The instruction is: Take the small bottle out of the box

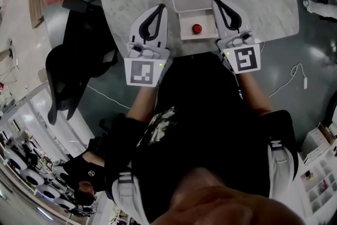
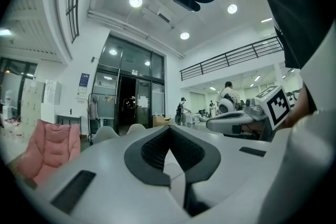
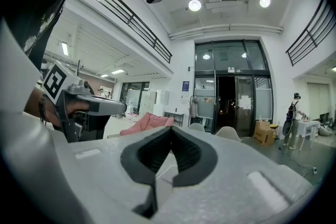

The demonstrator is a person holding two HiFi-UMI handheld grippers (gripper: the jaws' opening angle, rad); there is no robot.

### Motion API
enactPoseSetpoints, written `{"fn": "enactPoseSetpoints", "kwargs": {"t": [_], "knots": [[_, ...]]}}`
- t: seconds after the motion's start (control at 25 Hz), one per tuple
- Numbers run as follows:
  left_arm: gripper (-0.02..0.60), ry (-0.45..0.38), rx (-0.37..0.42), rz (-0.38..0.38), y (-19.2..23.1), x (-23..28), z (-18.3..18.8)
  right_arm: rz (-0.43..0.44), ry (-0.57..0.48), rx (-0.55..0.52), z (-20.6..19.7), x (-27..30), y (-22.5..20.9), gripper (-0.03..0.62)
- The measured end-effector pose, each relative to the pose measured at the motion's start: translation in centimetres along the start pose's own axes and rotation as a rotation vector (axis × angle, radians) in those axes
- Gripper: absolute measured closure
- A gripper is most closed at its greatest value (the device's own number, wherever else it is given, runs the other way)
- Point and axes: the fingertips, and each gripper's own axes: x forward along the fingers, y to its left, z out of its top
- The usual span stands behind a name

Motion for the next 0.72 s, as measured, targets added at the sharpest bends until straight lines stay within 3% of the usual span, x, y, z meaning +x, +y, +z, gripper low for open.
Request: {"fn": "enactPoseSetpoints", "kwargs": {"t": [0.44, 0.72], "knots": [[0.572, 0.050, -0.010, 0.034, -2.7, 1.8, -1.0, 0.098, 0.015, 0.012, -1.6, -1.1, -1.7, 0.599], [0.572, 0.089, 0.093, -0.007, -4.5, 3.1, -3.0, 0.219, 0.042, -0.009, -5.0, -1.2, -1.6, 0.599]]}}
